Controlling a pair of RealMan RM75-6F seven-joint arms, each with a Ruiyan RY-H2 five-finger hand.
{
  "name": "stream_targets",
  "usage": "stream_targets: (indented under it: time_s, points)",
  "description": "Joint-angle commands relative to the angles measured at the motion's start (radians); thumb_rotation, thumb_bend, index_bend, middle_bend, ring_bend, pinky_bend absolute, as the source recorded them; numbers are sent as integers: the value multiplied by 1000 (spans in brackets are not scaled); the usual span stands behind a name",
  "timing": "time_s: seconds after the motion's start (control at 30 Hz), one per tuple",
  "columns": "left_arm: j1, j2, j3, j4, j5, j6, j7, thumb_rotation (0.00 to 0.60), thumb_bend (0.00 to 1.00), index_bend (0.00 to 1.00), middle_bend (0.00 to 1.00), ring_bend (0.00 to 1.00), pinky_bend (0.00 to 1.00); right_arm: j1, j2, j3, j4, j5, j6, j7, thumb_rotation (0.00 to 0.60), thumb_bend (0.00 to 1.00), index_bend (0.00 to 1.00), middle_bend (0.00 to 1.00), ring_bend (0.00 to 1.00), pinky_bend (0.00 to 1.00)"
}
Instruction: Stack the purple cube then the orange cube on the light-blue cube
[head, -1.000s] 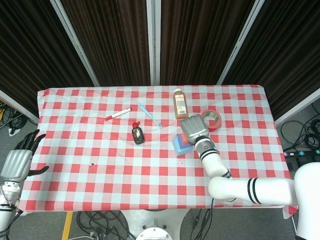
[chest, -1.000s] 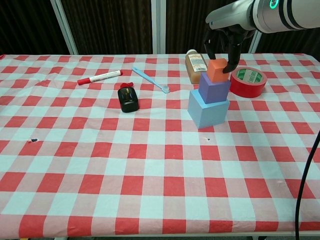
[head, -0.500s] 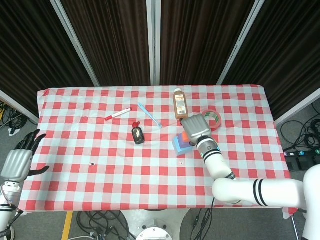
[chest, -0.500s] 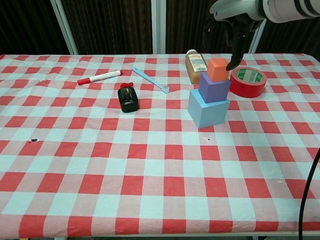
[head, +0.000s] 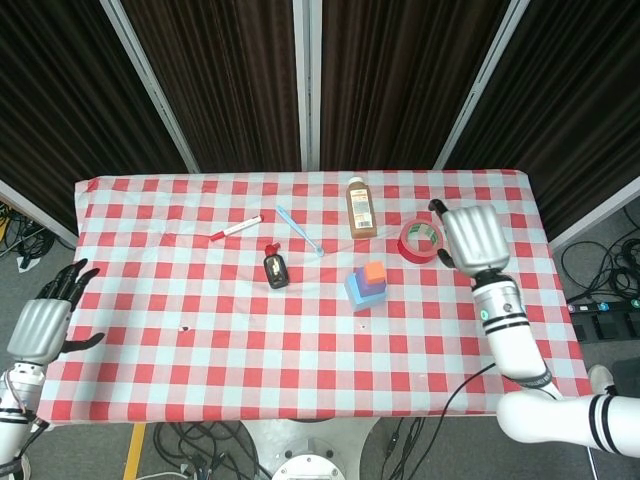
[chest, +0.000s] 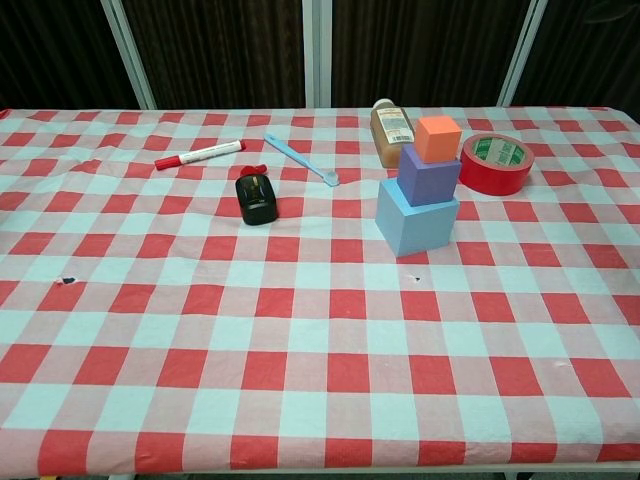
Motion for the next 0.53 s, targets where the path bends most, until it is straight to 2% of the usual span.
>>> stream_targets:
  time_s: [0.03,0.07,0.1,0.17,0.23,0.33,0.53]
  points:
    - [-6,4,7,-8,13,-7,-9,600,159,153,115,65,209,-311,-98,-166,218,-314,237,226,600,133,165,334,282,585]
    - [-7,5,9,-9,18,-7,-11,600,160,153,115,65,209,-336,-98,-181,236,-326,220,275,600,134,100,231,150,433]
    - [-8,6,11,-10,23,-8,-12,600,160,153,115,65,209,-365,-96,-192,269,-345,201,350,600,135,55,163,61,321]
    - [-9,7,13,-14,27,-7,-10,600,161,153,115,65,209,-406,-108,-195,337,-364,185,437,600,137,15,87,1,214]
    - [-9,8,17,-21,33,-6,-10,600,161,153,115,65,209,-445,-126,-200,394,-375,172,470,600,138,4,52,0,158]
    - [-11,9,25,-31,44,-8,-13,600,161,153,115,65,209,-491,-161,-199,441,-411,199,439,600,138,0,15,0,67]
    - [-13,3,27,-39,48,-6,4,600,161,153,116,65,209,-546,-209,-176,455,-482,248,344,600,137,0,10,0,32]
